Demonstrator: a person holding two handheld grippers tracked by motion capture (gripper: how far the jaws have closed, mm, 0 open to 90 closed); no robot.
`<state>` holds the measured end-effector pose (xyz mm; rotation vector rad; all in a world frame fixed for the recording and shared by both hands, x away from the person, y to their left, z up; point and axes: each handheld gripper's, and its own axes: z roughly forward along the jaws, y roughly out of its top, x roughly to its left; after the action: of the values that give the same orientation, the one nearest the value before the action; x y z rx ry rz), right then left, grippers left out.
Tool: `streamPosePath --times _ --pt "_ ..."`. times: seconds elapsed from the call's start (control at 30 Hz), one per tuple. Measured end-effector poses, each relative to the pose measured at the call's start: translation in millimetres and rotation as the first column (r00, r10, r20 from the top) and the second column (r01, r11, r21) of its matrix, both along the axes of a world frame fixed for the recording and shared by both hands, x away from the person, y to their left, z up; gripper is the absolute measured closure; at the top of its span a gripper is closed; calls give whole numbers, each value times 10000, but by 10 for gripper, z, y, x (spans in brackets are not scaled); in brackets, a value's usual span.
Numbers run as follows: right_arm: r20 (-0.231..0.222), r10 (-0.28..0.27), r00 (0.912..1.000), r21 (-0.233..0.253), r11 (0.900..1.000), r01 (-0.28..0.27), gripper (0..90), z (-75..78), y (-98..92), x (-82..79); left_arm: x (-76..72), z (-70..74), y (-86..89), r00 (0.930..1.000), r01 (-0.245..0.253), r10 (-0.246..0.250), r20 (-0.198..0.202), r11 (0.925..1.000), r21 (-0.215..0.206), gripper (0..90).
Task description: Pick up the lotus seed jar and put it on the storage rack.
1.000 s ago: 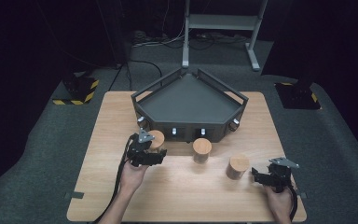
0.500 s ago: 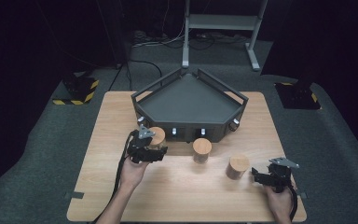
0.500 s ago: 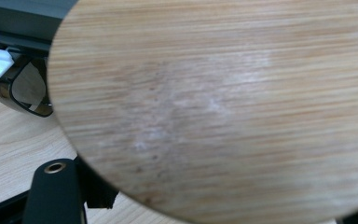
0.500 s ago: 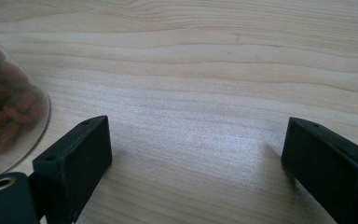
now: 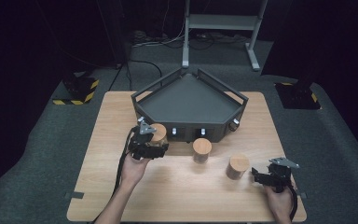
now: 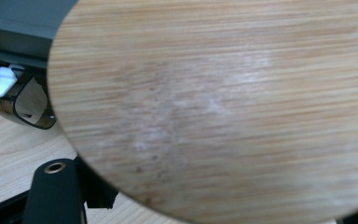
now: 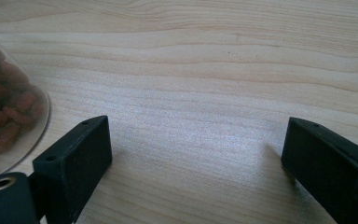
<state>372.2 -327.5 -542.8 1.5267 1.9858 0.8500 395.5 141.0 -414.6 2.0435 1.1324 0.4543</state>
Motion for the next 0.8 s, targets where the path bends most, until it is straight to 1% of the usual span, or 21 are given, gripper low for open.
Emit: streamPosePath --times 0.23,0.43,0.8 --pt "0 1 10000 -1 10000 -1 81 0 0 0 58 64 -16 10000 -42 42 21 10000 28 256" --pt "-1 0 10000 0 10000 0 81 0 0 0 113 112 -11 9999 -145 145 22 9998 -104 255" --pt "0 2 10000 -1 10000 -2 81 0 0 0 202 219 -41 9999 -144 144 41 9999 -25 256"
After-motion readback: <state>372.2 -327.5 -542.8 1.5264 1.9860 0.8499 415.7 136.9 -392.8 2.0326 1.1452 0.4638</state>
